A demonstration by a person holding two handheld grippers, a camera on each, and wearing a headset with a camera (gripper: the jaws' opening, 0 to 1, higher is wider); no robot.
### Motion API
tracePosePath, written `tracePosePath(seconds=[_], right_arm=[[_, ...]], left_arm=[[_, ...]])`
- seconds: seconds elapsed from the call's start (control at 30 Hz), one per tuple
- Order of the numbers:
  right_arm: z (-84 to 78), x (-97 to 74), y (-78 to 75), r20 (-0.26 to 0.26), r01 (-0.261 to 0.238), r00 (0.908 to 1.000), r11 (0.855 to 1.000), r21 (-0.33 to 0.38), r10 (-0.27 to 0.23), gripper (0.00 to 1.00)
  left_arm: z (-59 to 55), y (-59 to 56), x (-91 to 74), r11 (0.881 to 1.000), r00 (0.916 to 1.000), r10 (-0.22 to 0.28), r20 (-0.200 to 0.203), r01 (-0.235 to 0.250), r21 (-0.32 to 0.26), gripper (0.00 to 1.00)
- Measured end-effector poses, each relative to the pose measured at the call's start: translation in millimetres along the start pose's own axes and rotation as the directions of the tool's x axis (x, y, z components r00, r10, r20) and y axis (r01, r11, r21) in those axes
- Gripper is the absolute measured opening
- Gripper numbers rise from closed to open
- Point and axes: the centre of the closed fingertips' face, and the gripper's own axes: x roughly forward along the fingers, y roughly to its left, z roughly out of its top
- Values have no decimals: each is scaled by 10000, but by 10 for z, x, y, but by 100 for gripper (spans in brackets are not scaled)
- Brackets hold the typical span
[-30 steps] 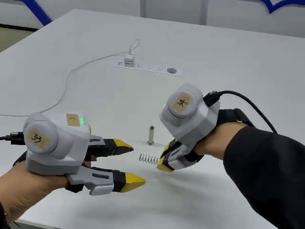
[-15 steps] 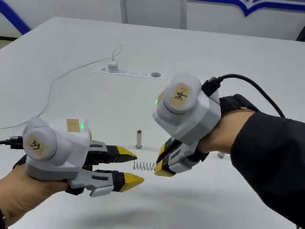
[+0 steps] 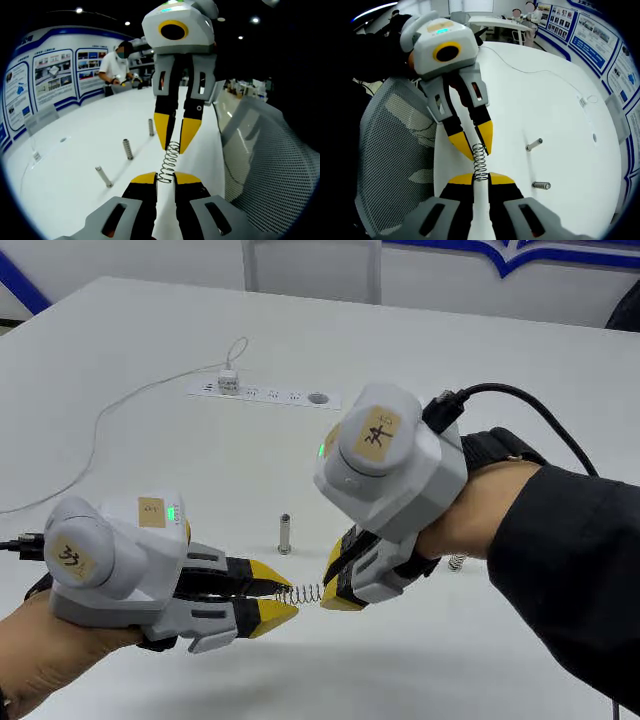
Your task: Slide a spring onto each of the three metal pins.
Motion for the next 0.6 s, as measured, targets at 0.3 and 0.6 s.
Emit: tracePosePath(seconds=[0.3, 0.6], right_arm=[[184, -96, -1, 535, 160, 9985, 9996, -253, -146, 11], [349, -129, -12, 924, 277, 9955, 9984, -501, -230, 11]], left_arm=[[3, 6, 22, 10000, 10000, 0, -21, 0, -27, 12], [28, 7, 47, 10000, 10000, 6, 53, -5, -37, 12]])
